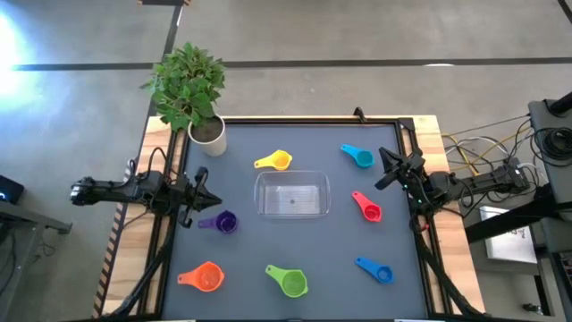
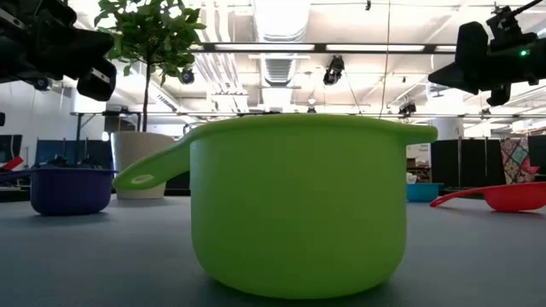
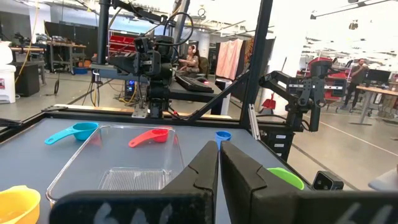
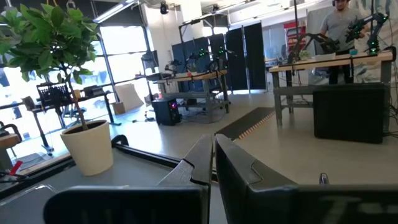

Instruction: Nest measuring cups in basket

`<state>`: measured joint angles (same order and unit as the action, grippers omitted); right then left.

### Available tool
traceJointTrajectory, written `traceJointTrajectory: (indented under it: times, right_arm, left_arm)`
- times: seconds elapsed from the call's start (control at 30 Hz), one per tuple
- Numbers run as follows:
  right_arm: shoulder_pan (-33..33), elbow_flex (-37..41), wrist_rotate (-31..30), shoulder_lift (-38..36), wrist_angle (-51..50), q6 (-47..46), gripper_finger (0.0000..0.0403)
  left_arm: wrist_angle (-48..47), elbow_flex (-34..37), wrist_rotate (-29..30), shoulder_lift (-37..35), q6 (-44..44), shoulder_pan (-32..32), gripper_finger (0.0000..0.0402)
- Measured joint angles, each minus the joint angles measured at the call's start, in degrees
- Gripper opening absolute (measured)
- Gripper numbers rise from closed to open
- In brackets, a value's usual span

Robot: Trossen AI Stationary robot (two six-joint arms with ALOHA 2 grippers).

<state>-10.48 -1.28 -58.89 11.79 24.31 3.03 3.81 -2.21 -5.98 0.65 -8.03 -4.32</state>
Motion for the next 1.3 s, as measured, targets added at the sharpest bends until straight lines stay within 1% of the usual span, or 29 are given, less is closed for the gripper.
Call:
traceJointTrajectory:
  times: [0.5,0.67,0.83,0.9,1.0,1.07,1.13,1.2,1.3]
  right_arm:
    - [0.0,0.0,0.0,0.0,0.0,0.0,0.0009]
    - [0.0,0.0,0.0,0.0,0.0,0.0,0.0009]
    - [0.0,0.0,0.0,0.0,0.0,0.0,0.0009]
    - [0.0,0.0,0.0,0.0,0.0,0.0,0.0009]
    - [0.0,0.0,0.0,0.0,0.0,0.0,0.0009]
    - [0.0,0.0,0.0,0.0,0.0,0.0,0.0009]
    - [0.0,0.0,0.0,0.0,0.0,0.0,0.0009]
    - [0.0,0.0,0.0,0.0,0.0,0.0,0.0009]
    - [0.0,0.0,0.0,0.0,0.0,0.0,0.0009]
  left_arm:
    - [0.0,0.0,0.0,0.0,-0.2,0.0,0.0]
    - [0.0,0.0,0.0,0.0,-5.5,0.0,0.0]
    - [0.5,0.0,0.0,0.0,-7.9,0.0,0.0]
    - [1.7,0.0,0.7,0.0,-9.0,0.0,0.0]
    - [3.6,0.0,1.3,0.0,-12.7,0.0,0.0]
    - [6.4,0.0,1.4,0.5,-11.1,0.0,0.0]
    - [5.3,-1.8,1.4,1.6,-9.1,0.0,0.0]
    - [1.7,-5.0,2.2,3.9,-7.4,0.0,0.0]
    - [-4.8,-11.2,3.6,9.9,-5.6,0.0,0.0]
